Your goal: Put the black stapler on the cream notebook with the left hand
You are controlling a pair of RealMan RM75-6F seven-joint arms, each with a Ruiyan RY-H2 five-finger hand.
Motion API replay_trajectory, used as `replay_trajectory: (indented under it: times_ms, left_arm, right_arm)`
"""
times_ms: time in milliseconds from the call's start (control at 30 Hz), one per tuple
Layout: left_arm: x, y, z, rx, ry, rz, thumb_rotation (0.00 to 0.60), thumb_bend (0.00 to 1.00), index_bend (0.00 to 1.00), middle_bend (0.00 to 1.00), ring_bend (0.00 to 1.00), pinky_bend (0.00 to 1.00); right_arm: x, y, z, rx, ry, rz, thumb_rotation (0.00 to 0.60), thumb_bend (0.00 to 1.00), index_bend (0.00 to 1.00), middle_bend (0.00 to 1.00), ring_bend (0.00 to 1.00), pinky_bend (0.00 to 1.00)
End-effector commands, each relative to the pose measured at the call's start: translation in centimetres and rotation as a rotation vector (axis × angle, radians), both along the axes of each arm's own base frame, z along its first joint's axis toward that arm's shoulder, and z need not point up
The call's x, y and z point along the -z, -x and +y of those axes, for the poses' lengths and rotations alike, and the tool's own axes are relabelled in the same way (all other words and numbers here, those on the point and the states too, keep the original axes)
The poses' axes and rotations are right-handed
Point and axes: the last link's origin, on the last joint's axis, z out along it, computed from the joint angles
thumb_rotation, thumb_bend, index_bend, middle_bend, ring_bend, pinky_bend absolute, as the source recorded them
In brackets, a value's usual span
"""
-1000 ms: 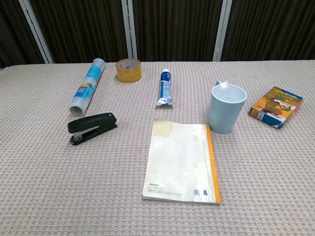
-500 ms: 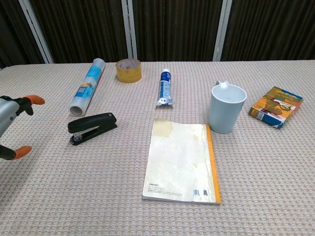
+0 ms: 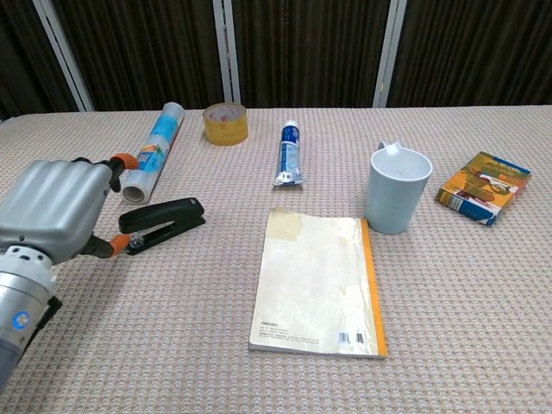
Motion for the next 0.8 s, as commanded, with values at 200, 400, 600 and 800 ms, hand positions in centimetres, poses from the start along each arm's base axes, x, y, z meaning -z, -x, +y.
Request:
replay_trajectory:
  times_ms: [200,400,600,800]
  left_arm:
    - [0.9,-0.7,1.0,-0.060,-0.021,0.042,0.599,0.24,0.18,0.32,0.27,0.39]
    - [1.1,-0.3,1.4,-0.089,-0.040,0.050,0.599,0.24,0.18,0.32,0.27,0.39]
    - [1.4,0.5,2.4,-0.132,-0.014,0.034,0.600,0.24,0.18,0.33,0.27,0.39]
    - [2.4,0.1,3.4,-0.128,0.035,-0.005,0.600,0.24,0.19,0.34,0.28,0.39]
  right_arm:
    - [-0.1,0.1,0.0,0.000,0.000,-0.002,0.600,0.08,0.00,0.00,0.00,0.00]
    - [0.1,0.0,0.0,-0.001,-0.008,0.000,0.600,0.08,0.00,0.00,0.00,0.00]
    - [0.4,0.0,-0.1,-0.002,-0.022,0.006,0.600,0.08,0.00,0.00,0.00,0.00]
    - [0.6,-0.1,-0.2,0.000,-0.030,0.009,0.600,0.08,0.00,0.00,0.00,0.00]
